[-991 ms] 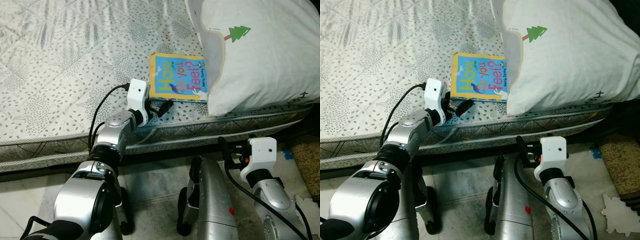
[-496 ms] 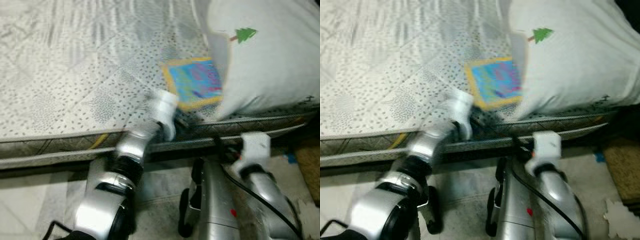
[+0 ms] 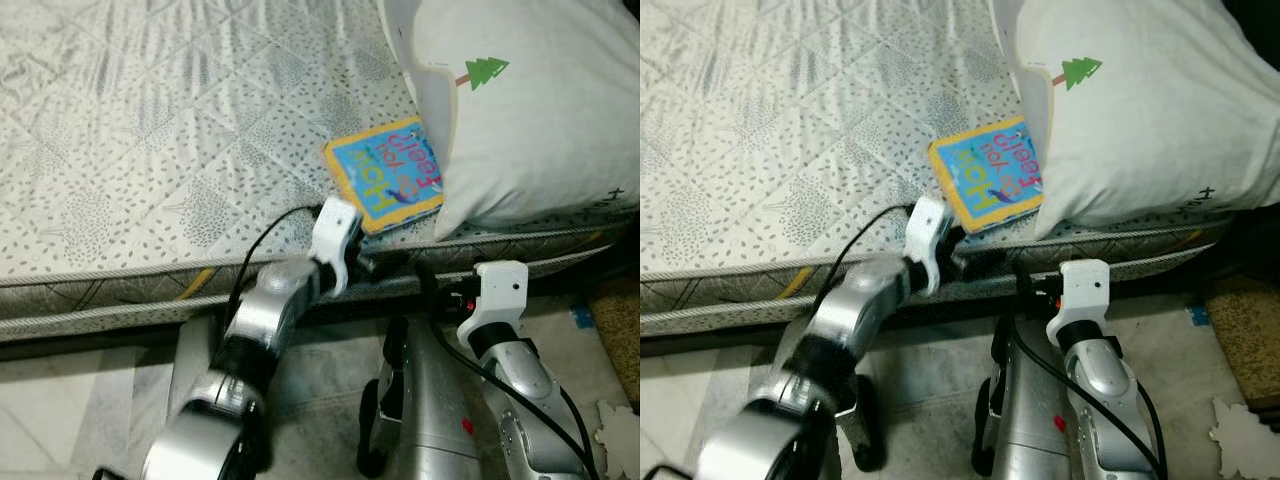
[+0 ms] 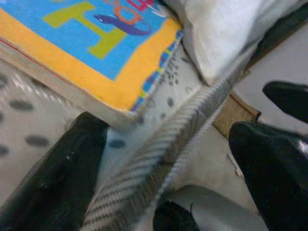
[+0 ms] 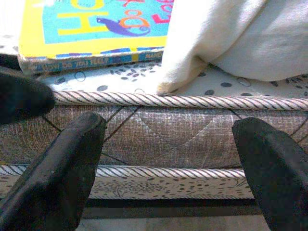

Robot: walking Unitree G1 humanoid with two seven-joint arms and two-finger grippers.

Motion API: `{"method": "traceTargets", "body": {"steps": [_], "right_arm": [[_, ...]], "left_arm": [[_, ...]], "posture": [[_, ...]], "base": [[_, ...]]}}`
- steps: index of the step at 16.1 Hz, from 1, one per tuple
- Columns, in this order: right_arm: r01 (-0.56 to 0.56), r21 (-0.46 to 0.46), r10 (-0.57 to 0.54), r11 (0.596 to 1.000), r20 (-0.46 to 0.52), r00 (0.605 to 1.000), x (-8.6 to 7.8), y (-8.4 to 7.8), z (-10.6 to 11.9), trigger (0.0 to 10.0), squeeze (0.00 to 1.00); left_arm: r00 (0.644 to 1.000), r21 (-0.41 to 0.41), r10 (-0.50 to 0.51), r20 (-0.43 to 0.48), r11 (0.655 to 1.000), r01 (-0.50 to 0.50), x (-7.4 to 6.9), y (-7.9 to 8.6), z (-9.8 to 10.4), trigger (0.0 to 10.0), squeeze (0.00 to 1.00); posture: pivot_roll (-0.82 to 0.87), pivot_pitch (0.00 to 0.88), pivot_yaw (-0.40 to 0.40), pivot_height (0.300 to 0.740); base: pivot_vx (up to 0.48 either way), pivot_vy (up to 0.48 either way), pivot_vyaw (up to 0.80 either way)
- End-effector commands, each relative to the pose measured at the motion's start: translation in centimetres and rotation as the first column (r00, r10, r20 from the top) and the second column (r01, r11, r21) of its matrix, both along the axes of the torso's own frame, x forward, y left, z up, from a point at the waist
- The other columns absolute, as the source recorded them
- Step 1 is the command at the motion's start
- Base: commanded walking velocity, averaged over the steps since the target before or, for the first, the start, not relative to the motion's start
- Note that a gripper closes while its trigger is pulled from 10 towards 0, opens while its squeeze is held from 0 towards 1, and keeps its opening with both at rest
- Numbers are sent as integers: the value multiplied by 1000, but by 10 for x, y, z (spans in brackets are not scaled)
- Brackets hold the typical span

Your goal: Clean up the room

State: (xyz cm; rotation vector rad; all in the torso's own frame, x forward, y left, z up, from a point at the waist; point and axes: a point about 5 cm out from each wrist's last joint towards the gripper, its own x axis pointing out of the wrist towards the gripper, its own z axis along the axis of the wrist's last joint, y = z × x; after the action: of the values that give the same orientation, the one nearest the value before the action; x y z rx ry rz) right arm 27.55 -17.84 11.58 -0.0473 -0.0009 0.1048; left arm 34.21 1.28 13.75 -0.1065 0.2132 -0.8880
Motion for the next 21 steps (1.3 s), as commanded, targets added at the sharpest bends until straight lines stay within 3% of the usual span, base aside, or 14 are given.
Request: {"method": "traceTargets", "body": {"steps": [1, 4, 6, 10, 16, 19, 21], "right_arm": [[24, 3, -24, 1000, -34, 999, -4, -6, -9, 10000, 0], [20, 10, -20, 1000, -28, 999, 0, -3, -10, 10000, 0], [19, 10, -19, 1000, -26, 999, 1, -3, -11, 10000, 0], [14, 10, -13, 1000, -10, 1000, 6, -3, -8, 10000, 0], [13, 17, -13, 1000, 3, 1000, 12, -1, -7, 10000, 0], [11, 19, -11, 1000, 7, 1000, 13, 0, -7, 10000, 0], [12, 18, -12, 1000, 14, 1000, 12, -1, -6, 10000, 0]], "left_arm": [[996, 40, -24, -87, 999, 28, -11, 1, -22, 10000, 0], [991, 55, 119, -61, 992, -116, -1, 34, -21, 10000, 0], [987, 44, 157, -16, 987, -156, 3, 39, -12, 10000, 0], [999, 41, 48, 2, 998, -48, -5, 20, 1, 10000, 0], [995, -10, -55, -84, 998, 54, -59, -2, -5, 10000, 0], [996, -3, -63, -55, 998, 63, -55, -5, -2, 10000, 0], [999, 10, -48, -16, 999, 49, -30, -6, 2, 10000, 0]], "posture": [[-52, 299, -29, 509], [-45, 287, -30, 509], [-43, 283, -32, 509], [-44, 267, -35, 509], [-28, 252, -28, 509], [-29, 247, -30, 509], [-44, 244, -29, 509]], "base": [[0, 0, 0], [0, 0, 0], [0, 0, 0], [0, 0, 0], [0, 0, 0], [0, 0, 0], [0, 0, 0]]}}
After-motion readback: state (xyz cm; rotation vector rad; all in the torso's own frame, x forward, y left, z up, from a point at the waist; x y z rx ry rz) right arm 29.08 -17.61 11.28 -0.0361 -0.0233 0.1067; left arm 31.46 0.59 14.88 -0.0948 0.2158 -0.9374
